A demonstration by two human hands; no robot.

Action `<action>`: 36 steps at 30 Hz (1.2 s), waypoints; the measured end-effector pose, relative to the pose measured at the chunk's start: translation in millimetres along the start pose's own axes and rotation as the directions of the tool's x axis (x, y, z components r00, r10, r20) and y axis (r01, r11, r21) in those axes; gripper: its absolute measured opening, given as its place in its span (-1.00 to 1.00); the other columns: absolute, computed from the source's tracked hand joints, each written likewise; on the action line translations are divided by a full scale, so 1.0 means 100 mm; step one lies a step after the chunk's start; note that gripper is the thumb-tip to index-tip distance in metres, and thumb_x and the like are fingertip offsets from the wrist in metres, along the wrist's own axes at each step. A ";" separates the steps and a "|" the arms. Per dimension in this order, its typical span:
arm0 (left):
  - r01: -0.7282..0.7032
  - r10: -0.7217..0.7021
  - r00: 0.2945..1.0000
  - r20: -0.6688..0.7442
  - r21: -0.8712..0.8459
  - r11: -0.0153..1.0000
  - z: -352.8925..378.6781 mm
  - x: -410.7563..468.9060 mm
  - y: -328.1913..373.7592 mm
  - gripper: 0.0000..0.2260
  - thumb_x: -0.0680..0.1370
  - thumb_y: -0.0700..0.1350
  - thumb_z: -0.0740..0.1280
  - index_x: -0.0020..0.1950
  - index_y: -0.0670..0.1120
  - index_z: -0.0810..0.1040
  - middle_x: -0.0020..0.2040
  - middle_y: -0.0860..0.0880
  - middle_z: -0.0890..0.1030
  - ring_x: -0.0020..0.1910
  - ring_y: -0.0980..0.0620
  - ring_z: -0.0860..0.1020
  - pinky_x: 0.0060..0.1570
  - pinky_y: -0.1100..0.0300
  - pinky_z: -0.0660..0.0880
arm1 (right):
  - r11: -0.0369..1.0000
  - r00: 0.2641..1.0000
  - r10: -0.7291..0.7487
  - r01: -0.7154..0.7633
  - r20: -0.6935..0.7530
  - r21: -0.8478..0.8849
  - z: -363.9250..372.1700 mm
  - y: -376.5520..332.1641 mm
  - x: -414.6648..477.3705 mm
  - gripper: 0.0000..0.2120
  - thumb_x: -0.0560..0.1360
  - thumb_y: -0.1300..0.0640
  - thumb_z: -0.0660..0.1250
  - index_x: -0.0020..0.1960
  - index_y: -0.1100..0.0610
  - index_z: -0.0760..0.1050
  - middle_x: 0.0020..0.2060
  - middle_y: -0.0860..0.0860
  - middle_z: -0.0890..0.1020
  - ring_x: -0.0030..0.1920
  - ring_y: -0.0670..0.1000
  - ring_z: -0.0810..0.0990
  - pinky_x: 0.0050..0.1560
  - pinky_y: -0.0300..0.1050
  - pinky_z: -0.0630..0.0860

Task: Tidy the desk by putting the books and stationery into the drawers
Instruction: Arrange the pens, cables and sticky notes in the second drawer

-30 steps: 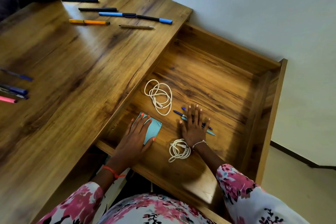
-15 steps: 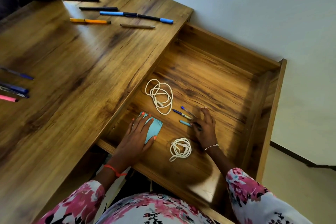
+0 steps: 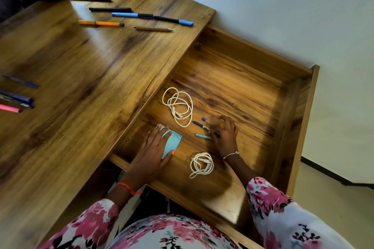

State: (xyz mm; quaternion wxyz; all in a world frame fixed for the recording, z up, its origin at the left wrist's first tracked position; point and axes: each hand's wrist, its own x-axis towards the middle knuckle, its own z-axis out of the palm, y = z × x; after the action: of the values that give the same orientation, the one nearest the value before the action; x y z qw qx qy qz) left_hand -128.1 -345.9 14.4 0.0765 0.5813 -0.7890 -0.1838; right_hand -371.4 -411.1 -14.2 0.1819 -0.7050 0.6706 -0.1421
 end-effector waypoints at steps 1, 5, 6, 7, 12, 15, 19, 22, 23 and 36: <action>0.001 -0.001 1.000 -0.001 -0.001 1.000 0.00 0.00 0.00 -0.35 0.57 0.25 -0.18 0.41 -0.18 0.28 0.40 -0.19 0.34 0.44 -0.07 0.15 0.35 -0.06 0.04 | 1.000 1.000 0.008 -0.007 0.013 -0.015 0.00 0.00 0.02 -0.79 0.43 0.18 0.37 0.06 0.14 0.61 0.29 0.17 0.39 0.36 0.19 0.25 0.29 0.09 0.17; 0.010 -0.010 1.000 0.001 0.009 1.000 -0.01 0.00 0.01 -0.39 0.58 0.22 -0.15 0.39 -0.18 0.30 0.38 -0.19 0.38 0.42 -0.06 0.17 0.33 -0.09 0.10 | 0.999 0.999 0.025 -0.024 0.031 -0.042 -0.02 0.05 0.01 -0.80 0.43 0.18 0.36 0.04 0.15 0.61 0.26 0.16 0.42 0.35 0.19 0.26 0.25 0.08 0.18; 0.010 -0.010 1.000 0.002 0.013 1.000 -0.01 0.00 0.00 -0.39 0.58 0.22 -0.15 0.39 -0.18 0.30 0.37 -0.19 0.38 0.42 -0.07 0.18 0.32 -0.09 0.13 | 0.999 0.999 0.026 -0.024 0.027 -0.043 -0.02 0.07 0.00 -0.81 0.42 0.19 0.37 0.02 0.16 0.62 0.24 0.17 0.43 0.33 0.20 0.28 0.23 0.08 0.20; 0.011 -0.011 1.000 0.006 0.010 1.000 -0.01 0.00 0.00 -0.38 0.58 0.23 -0.16 0.39 -0.18 0.30 0.38 -0.19 0.38 0.42 -0.09 0.19 0.32 -0.09 0.14 | 0.999 0.999 0.024 -0.023 0.023 -0.044 -0.03 0.09 -0.02 -0.82 0.41 0.19 0.38 -0.01 0.17 0.63 0.23 0.18 0.45 0.33 0.21 0.30 0.23 0.09 0.22; 0.017 -0.017 1.000 0.007 0.003 1.000 0.00 0.00 0.00 -0.34 0.57 0.25 -0.19 0.41 -0.18 0.29 0.39 -0.20 0.35 0.43 -0.12 0.19 0.34 -0.07 0.15 | 0.999 0.999 0.023 -0.022 0.029 -0.049 -0.05 0.16 -0.06 -0.83 0.41 0.17 0.38 -0.02 0.17 0.63 0.22 0.16 0.46 0.33 0.19 0.29 0.23 0.08 0.22; 0.013 -0.013 1.000 0.000 -0.006 1.000 0.00 0.00 0.01 -0.33 0.56 0.25 -0.20 0.41 -0.18 0.28 0.40 -0.19 0.34 0.44 -0.10 0.17 0.34 -0.05 0.13 | 0.999 1.000 0.028 -0.028 0.013 -0.019 -0.07 0.20 -0.07 -0.83 0.43 0.15 0.37 0.00 0.16 0.62 0.19 0.14 0.48 0.30 0.17 0.32 0.20 0.05 0.22; 0.017 -0.017 1.000 -0.015 -0.022 1.000 0.01 0.00 0.01 -0.29 0.54 0.28 -0.23 0.42 -0.18 0.27 0.42 -0.19 0.31 0.44 -0.04 0.08 0.36 -0.04 0.09 | 0.997 0.997 0.073 -0.073 0.018 0.021 -0.09 0.20 0.06 -0.79 0.48 0.22 0.30 0.09 0.18 0.57 0.09 0.13 0.56 0.21 0.16 0.38 0.10 -0.02 0.22; 0.022 -0.023 1.000 -0.017 -0.038 0.999 0.02 0.00 0.00 -0.27 0.52 0.31 -0.25 0.44 -0.16 0.24 0.44 -0.17 0.28 0.44 0.01 0.02 0.37 -0.01 0.05 | 0.997 0.993 0.071 -0.066 0.098 -0.049 -0.09 0.21 0.19 -0.78 0.51 0.21 0.24 0.11 0.15 0.57 0.06 0.09 0.58 0.20 0.15 0.38 0.10 -0.03 0.20; 0.025 -0.026 0.999 -0.019 -0.037 0.999 0.02 0.00 0.00 -0.27 0.52 0.31 -0.25 0.44 -0.16 0.24 0.44 -0.17 0.28 0.43 0.02 0.01 0.37 0.00 0.05 | 0.996 0.993 0.060 -0.052 0.107 -0.069 -0.10 0.21 0.22 -0.78 0.51 0.21 0.23 0.11 0.14 0.57 0.06 0.08 0.58 0.20 0.14 0.38 0.10 -0.04 0.19; 0.030 -0.031 0.999 -0.026 -0.030 0.999 0.01 0.00 0.00 -0.30 0.53 0.29 -0.22 0.42 -0.16 0.26 0.43 -0.17 0.29 0.44 0.01 0.02 0.37 -0.03 0.06 | 0.984 0.989 -0.129 0.137 0.078 -0.112 -0.14 0.29 0.26 -0.79 0.44 0.30 0.28 0.01 0.20 0.61 -0.09 0.16 0.63 0.00 0.26 0.53 0.00 0.10 0.37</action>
State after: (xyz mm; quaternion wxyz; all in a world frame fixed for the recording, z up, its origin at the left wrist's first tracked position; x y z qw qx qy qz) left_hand -128.4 -345.7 13.6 0.0927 0.5945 -0.7761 -0.1886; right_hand -402.0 -438.9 -15.9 0.1541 -0.7621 0.6224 -0.0895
